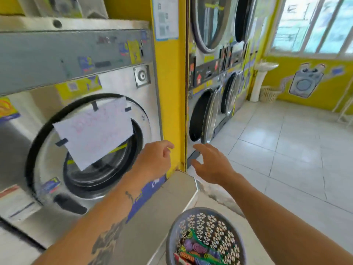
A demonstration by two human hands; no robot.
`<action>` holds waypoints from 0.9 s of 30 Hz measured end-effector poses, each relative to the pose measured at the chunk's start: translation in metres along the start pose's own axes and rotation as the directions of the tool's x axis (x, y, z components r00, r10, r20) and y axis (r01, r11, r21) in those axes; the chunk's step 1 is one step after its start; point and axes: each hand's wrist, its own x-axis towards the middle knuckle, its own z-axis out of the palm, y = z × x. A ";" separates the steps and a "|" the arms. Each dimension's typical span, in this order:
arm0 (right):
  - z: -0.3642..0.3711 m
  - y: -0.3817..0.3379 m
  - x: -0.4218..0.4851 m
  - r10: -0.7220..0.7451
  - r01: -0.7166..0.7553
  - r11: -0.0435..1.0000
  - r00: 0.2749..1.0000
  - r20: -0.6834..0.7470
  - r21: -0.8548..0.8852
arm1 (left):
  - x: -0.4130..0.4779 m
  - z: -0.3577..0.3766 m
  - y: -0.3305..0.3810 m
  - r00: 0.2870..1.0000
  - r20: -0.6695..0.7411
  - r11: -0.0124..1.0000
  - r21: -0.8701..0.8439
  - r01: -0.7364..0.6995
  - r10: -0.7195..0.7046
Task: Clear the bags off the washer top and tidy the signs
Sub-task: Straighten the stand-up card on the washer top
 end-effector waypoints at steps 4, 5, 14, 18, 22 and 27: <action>-0.046 -0.053 0.015 -0.120 0.120 0.993 0.990 -0.075 -0.009 | -0.008 -0.076 0.016 0.994 -0.101 0.998 0.055 -0.035 0.041; -0.056 -0.067 0.019 -0.149 0.148 0.989 0.984 -0.094 -0.017 | -0.009 -0.094 0.018 0.990 -0.131 0.997 0.068 -0.033 0.042; -0.102 -0.203 0.072 -0.342 0.330 0.940 0.908 -0.241 -0.089 | 0.001 -0.238 0.001 0.906 -0.398 0.989 0.039 -0.139 0.143; -0.103 -0.258 0.101 -0.365 0.360 0.930 0.871 -0.331 -0.077 | 0.012 -0.292 -0.027 0.876 -0.435 0.978 0.101 -0.184 0.210; -0.102 -0.300 0.121 -0.362 0.381 0.924 0.835 -0.415 -0.040 | 0.023 -0.339 -0.047 0.825 -0.485 0.957 0.137 -0.257 0.291; -0.102 -0.334 0.144 -0.379 0.407 0.912 0.807 -0.454 -0.039 | 0.054 -0.386 -0.058 0.738 -0.548 0.917 0.176 -0.359 0.394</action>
